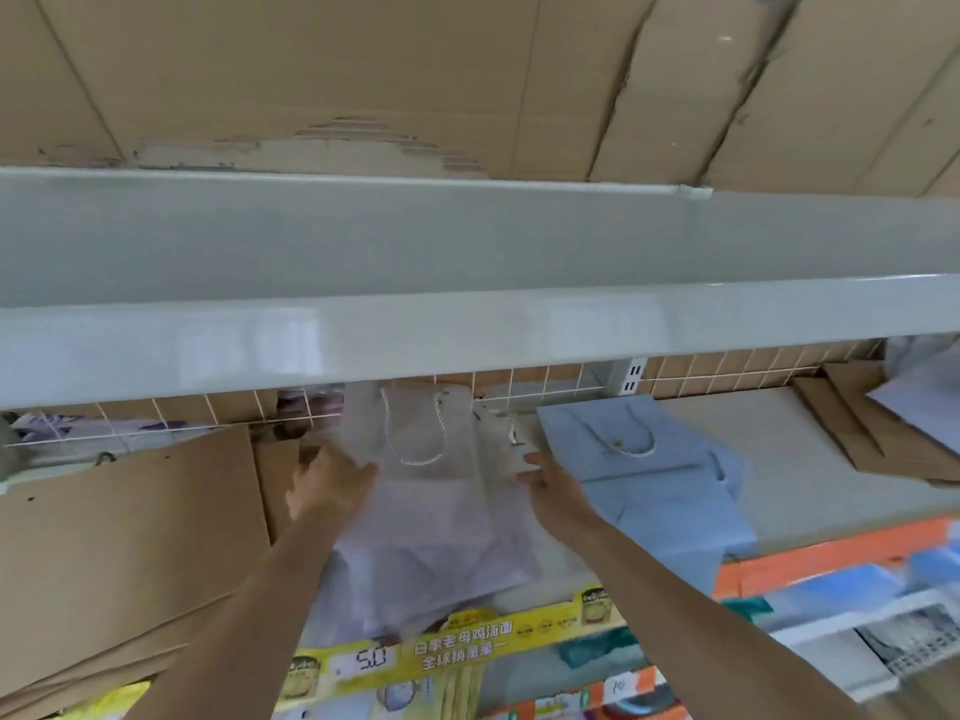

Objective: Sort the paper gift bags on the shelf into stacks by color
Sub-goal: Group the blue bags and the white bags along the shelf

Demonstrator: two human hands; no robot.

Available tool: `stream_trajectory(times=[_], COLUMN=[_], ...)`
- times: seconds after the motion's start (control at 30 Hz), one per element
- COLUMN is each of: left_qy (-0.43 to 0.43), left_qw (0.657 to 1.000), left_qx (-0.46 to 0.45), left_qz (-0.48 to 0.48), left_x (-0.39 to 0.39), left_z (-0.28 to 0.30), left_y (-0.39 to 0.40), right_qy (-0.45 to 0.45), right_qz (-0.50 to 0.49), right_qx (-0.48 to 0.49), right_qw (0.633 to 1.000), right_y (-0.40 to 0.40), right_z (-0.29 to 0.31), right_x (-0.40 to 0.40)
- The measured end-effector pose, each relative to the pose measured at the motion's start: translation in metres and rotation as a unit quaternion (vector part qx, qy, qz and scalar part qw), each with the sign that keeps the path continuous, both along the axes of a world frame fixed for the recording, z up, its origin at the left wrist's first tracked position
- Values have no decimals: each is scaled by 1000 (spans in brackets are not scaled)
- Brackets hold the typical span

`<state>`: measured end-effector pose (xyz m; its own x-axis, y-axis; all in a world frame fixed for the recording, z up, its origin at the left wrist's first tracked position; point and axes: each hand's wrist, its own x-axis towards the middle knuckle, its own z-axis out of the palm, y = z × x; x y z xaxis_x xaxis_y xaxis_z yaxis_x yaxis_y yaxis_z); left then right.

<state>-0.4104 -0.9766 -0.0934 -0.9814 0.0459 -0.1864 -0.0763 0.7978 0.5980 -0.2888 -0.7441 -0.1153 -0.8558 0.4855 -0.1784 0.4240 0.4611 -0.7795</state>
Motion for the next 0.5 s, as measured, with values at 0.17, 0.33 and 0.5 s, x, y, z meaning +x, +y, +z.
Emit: stream_trajectory(times=[0.17,0.33,0.5], left_qy=[50,100,135], left_qw=[985,968,975], left_qx=[-156,-206,-146], left_qz=[-55,-98,-102], left_x=[4,10,20], left_z=[-13,0,17], left_y=[10,13,23], right_qy=[-50,-52,-31], right_qz=[76,82,60], right_qx=[66,95,84], right_qw=[994,991,994], right_y=[-3,-2,12], right_z=[-3,4,24], right_x=[11,19,35])
